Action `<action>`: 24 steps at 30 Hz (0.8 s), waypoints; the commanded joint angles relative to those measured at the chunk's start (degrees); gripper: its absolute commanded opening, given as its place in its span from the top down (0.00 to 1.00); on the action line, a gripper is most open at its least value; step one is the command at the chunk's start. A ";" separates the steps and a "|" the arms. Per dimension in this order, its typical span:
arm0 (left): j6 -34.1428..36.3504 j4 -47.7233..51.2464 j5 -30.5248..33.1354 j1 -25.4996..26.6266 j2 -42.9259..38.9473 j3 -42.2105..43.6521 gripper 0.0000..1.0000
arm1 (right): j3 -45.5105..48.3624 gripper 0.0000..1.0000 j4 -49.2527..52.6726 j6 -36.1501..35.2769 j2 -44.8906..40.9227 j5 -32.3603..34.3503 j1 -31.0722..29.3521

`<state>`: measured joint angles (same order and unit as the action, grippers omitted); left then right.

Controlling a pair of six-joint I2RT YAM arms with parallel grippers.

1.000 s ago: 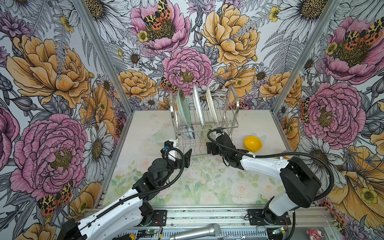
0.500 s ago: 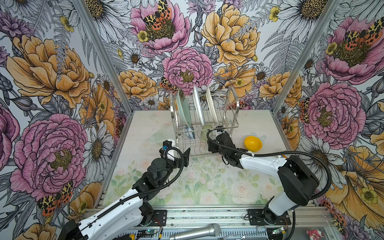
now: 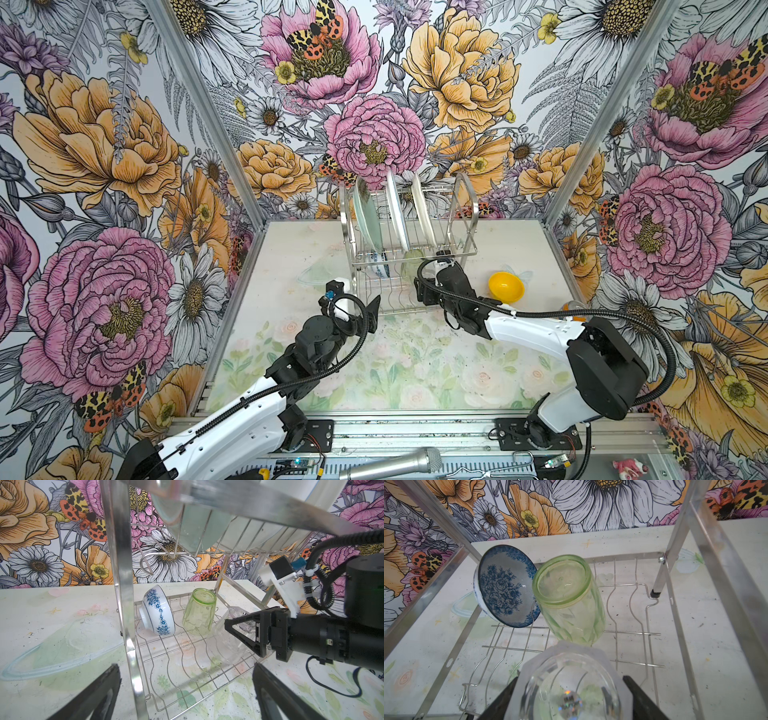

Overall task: Unload the mixed dishes from the dish rack
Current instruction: 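Close the right gripper on the clear glass and lift it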

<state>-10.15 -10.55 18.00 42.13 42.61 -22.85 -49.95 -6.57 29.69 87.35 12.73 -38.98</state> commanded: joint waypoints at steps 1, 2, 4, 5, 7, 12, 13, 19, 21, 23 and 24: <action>-0.94 -1.75 -1.01 -0.53 -0.25 0.57 0.01 | 0.63 0.35 -2.82 3.61 -4.46 -1.73 1.00; -1.09 -1.84 -1.24 -0.56 -0.16 0.61 0.01 | 0.93 0.35 -2.89 4.18 -4.90 -2.25 1.25; -1.44 -2.02 -2.12 -0.54 0.19 0.53 0.01 | 1.34 0.35 -3.54 5.06 -5.76 -4.89 1.83; -1.46 -2.02 -2.49 -0.53 0.41 0.48 0.01 | 1.43 0.35 -3.85 5.24 -5.98 -6.12 2.05; -1.68 -1.89 -3.59 -0.55 0.72 0.20 0.01 | 1.61 0.36 -3.92 6.06 -6.59 -8.68 2.32; -2.55 -1.74 -5.34 -0.42 0.46 -0.18 0.01 | 3.34 0.37 -6.06 8.10 -9.20 -13.80 2.60; -2.79 -1.84 -5.59 -0.47 0.33 -0.18 0.01 | 3.71 0.37 -6.49 8.18 -9.86 -15.11 2.60; -4.99 -2.03 -7.90 -0.29 1.13 -1.00 0.01 | 6.09 0.38 -7.36 9.97 -14.84 -16.52 2.75; -6.07 -2.61 -8.80 -0.08 2.04 -1.39 0.01 | 7.03 0.39 -8.03 10.96 -16.33 -16.85 2.92; -6.62 -3.18 -9.62 0.42 3.01 -1.89 0.01 | 7.99 0.39 -9.07 11.90 -17.62 -17.32 3.02; -6.72 -3.60 -10.03 0.73 3.54 -2.10 0.01 | 8.48 0.39 -9.53 12.40 -18.27 -17.38 3.03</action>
<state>-15.03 -11.84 10.98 42.17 45.08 -22.98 -41.98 -9.80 40.16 72.44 -3.53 -36.27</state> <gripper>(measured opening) 0.987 0.716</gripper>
